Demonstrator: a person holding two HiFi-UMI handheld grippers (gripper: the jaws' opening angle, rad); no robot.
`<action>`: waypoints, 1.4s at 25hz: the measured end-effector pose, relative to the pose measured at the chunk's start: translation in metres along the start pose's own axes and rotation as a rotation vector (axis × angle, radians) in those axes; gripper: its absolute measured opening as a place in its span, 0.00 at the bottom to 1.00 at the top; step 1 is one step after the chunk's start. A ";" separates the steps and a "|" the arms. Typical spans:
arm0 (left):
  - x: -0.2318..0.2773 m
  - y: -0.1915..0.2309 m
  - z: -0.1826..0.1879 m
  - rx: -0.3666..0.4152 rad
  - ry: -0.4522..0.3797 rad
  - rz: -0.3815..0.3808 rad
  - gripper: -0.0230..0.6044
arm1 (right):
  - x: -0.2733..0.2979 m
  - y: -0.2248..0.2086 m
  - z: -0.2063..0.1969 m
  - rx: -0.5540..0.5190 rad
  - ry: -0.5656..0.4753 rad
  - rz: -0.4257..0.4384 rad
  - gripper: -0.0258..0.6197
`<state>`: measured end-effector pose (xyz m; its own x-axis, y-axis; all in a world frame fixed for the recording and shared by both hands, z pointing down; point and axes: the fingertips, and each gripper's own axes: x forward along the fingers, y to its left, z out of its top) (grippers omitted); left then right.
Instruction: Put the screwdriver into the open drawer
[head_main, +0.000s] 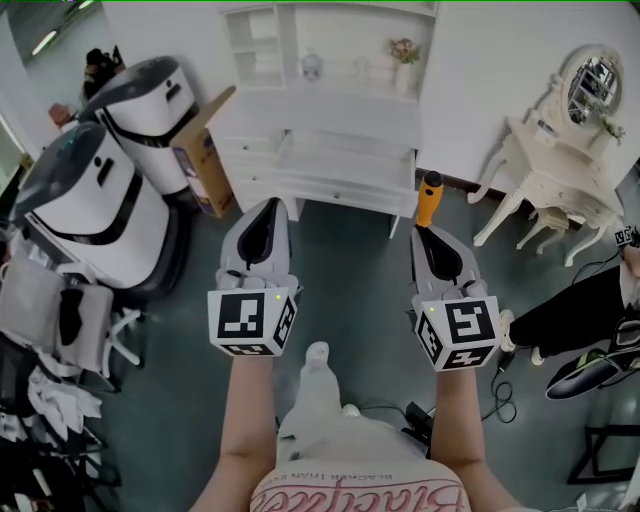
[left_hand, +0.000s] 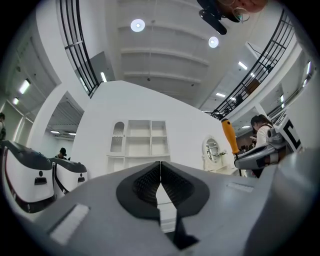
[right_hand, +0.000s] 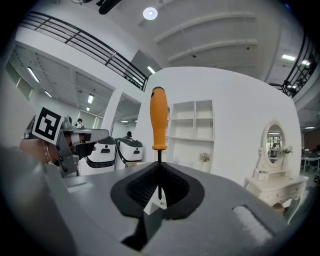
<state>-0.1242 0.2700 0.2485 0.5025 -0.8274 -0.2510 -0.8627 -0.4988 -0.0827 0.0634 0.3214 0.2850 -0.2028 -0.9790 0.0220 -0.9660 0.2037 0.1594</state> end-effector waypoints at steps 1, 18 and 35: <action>0.006 0.001 -0.001 0.001 -0.001 -0.002 0.04 | 0.006 -0.003 0.000 0.002 0.001 0.002 0.06; 0.125 0.077 -0.040 -0.031 0.011 -0.012 0.03 | 0.139 -0.030 -0.001 0.006 0.025 -0.005 0.06; 0.216 0.150 -0.064 -0.048 0.024 -0.087 0.03 | 0.243 -0.042 0.003 0.057 0.038 -0.099 0.06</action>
<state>-0.1416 -0.0002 0.2436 0.5774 -0.7858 -0.2216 -0.8121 -0.5806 -0.0573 0.0539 0.0752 0.2806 -0.1003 -0.9939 0.0463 -0.9888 0.1047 0.1065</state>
